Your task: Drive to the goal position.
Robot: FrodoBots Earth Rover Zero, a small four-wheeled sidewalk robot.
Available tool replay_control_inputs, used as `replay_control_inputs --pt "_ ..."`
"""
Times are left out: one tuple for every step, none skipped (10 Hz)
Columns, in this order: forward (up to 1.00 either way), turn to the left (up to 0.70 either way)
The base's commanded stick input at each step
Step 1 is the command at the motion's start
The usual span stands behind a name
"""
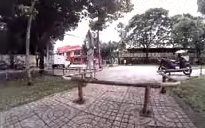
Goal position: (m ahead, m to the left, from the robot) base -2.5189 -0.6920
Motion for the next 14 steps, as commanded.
replay_control_inputs --pt "-1.00 0.00" --pt "-1.00 -0.07" --pt "-1.00 -0.27" --pt "-1.00 -0.22" --pt "-1.00 -0.09" --pt "-1.00 0.00" --pt "-1.00 0.00" --pt "-1.00 -0.11" --pt "-1.00 -0.27" --pt "-1.00 -0.27" --pt "-1.00 -0.27" --pt "-1.00 -0.10" --pt "-1.00 0.00" --pt "-1.00 0.00"
